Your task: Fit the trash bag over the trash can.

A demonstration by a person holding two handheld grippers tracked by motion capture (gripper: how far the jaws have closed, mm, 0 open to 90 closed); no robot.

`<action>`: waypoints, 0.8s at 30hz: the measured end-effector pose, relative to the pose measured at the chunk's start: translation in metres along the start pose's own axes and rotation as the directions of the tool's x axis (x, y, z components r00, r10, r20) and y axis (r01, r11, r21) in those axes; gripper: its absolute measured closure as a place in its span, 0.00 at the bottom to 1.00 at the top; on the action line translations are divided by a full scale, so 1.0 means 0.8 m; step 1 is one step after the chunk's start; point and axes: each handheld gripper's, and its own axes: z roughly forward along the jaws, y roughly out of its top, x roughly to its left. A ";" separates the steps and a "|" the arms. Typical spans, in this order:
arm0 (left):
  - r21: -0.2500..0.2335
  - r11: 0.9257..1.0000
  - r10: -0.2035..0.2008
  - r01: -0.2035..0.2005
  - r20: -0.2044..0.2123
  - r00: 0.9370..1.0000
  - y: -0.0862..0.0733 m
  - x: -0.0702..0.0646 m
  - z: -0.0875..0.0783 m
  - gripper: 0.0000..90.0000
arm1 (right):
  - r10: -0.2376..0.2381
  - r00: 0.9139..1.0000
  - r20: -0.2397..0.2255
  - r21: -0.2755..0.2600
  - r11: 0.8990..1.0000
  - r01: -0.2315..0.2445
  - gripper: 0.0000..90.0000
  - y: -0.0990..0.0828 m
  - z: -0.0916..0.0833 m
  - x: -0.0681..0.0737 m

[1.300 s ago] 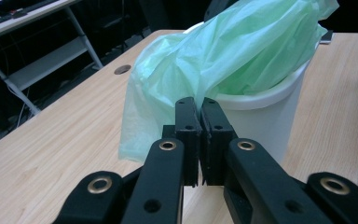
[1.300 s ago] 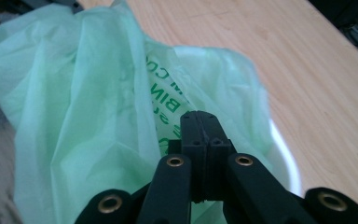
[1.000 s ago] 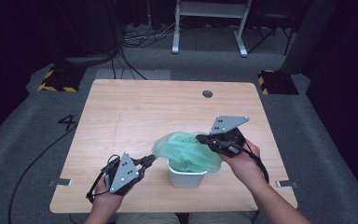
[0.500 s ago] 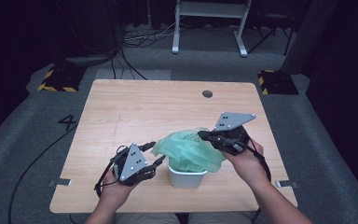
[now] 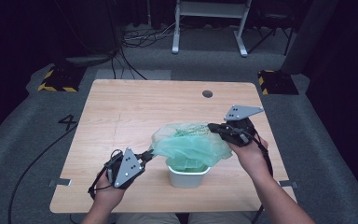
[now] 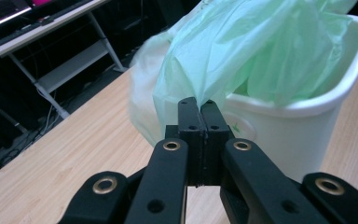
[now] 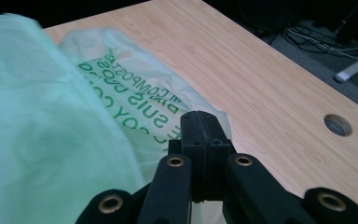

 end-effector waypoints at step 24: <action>0.003 1.000 0.000 0.000 0.038 0.999 -0.004 -0.003 -0.011 0.99 | 0.063 0.998 0.020 -0.082 0.995 -0.061 0.62 -0.034 -0.044 0.003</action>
